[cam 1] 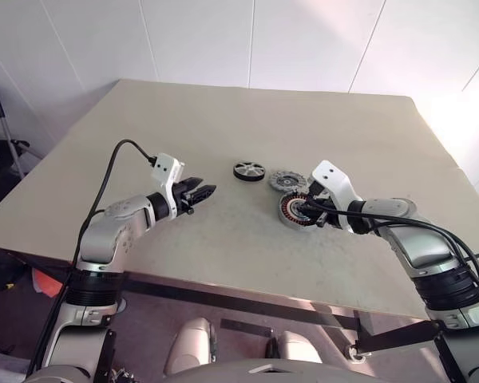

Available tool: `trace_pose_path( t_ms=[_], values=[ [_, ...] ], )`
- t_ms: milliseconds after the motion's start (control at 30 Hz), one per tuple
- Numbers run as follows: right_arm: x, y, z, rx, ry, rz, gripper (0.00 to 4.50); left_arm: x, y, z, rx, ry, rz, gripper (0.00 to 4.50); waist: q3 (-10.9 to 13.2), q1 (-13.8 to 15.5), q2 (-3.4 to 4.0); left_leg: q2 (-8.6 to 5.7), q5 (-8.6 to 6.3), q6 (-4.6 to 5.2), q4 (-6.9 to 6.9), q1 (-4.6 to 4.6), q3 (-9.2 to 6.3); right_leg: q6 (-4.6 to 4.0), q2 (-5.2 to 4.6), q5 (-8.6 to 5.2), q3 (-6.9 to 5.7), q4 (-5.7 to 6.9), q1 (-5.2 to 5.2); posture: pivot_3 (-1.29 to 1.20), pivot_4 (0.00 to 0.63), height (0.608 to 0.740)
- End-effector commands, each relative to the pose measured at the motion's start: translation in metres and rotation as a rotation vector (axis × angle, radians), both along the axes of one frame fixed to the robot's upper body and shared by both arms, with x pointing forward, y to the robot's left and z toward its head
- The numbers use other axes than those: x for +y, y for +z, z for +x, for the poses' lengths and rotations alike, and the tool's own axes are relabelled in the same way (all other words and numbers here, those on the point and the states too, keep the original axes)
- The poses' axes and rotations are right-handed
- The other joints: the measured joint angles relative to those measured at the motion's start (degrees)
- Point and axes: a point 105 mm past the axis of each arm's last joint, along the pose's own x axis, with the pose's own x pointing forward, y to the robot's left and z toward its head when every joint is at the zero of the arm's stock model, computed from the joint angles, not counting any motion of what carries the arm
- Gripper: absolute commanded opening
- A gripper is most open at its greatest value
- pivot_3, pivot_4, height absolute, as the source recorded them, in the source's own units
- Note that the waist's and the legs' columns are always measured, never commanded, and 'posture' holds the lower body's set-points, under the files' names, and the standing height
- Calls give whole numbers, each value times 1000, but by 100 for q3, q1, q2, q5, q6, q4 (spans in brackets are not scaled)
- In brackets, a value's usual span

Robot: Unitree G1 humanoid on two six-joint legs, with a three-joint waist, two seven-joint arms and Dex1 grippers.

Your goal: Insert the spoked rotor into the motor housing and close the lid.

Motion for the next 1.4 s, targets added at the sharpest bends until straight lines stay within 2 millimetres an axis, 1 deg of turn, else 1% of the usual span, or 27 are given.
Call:
trace_pose_path(
  t_ms=[33,67,133,233,467,567,633,667,700,800,933,1133,1200,1233,1267,1333,1400],
  values=[
    [6,13,1,-47,32,9,1086,1,13,3,-55,-3,4,2466,0,1,0,0,0,0,0,0,0,0,0,0,0,0,0,0,0,740],
    [5,13,2,-49,27,2,1508,1,13,3,-55,-3,4,2466,0,0,0,0,0,0,0,0,0,0,0,0,0,0,0,0,0,740],
    [5,12,2,-52,21,-6,2047,1,13,3,-55,-3,4,2466,0,0,0,0,0,0,0,1,0,0,0,0,0,0,0,0,0,740],
    [4,14,3,-56,23,-6,3068,1,13,3,-54,-3,5,2466,-1,0,-1,0,0,0,0,2,0,0,0,0,0,0,1,0,0,740],
    [4,22,7,-87,11,7,3068,1,12,4,-51,-5,9,2466,-1,0,-1,0,0,0,0,2,0,0,0,0,0,0,1,0,0,740],
    [3,25,10,-102,-4,21,2508,1,11,4,-50,-5,10,2466,-1,0,-1,0,0,0,0,2,0,0,0,0,0,0,1,0,0,740],
    [3,25,11,-102,-5,22,1858,1,11,4,-50,-5,11,2466,-1,0,-1,0,0,0,0,2,0,0,0,0,0,0,0,0,0,740],
    [3,25,11,-102,-4,21,1431,1,11,4,-49,-5,11,2466,-1,0,-1,0,0,0,0,1,0,0,0,0,0,0,1,0,0,740],
    [4,25,11,-101,-3,20,1132,1,11,4,-49,-5,12,2466,-1,0,-1,0,0,0,0,1,0,0,0,0,0,0,1,0,0,740],
    [4,24,10,-97,2,17,22,1,9,3,-48,-6,16,2466,-1,-1,0,0,0,0,0,1,0,0,0,0,0,0,1,0,0,740],
    [5,21,9,-86,9,16,22,1,9,2,-48,-6,19,2466,-1,0,-1,0,0,0,0,1,0,0,0,0,0,0,1,0,0,740],
    [7,-15,2,19,-7,18,22,1,9,2,-49,-4,23,2466,-2,0,-2,0,0,0,0,2,0,0,0,0,0,0,2,0,0,740],
    [4,-21,2,28,-17,4,22,1,9,2,-49,-4,23,2466,-8,-6,-9,0,0,0,0,8,0,0,0,0,1,0,6,0,0,740],
    [4,-22,3,27,-20,5,22,2,9,3,-49,-4,24,2466,-11,-6,-14,0,0,-1,0,22,0,1,0,-1,1,0,17,0,0,740],
    [5,-18,3,20,-15,15,22,2,9,3,-49,-3,25,2466,-14,-6,-19,0,0,-1,0,30,0,2,0,-1,1,0,23,0,0,740],
    [9,-9,4,-1,1,37,22,2,9,3,-48,-2,26,2466,-14,-6,-20,0,0,-2,0,47,0,36,0,-21,1,0,39,0,0,740],
    [10,0,6,-28,9,44,22,2,9,3,-46,-3,25,2466,-14,-8,-20,0,0,-3,0,57,0,41,0,-24,2,-1,48,0,0,740]
  ],
)
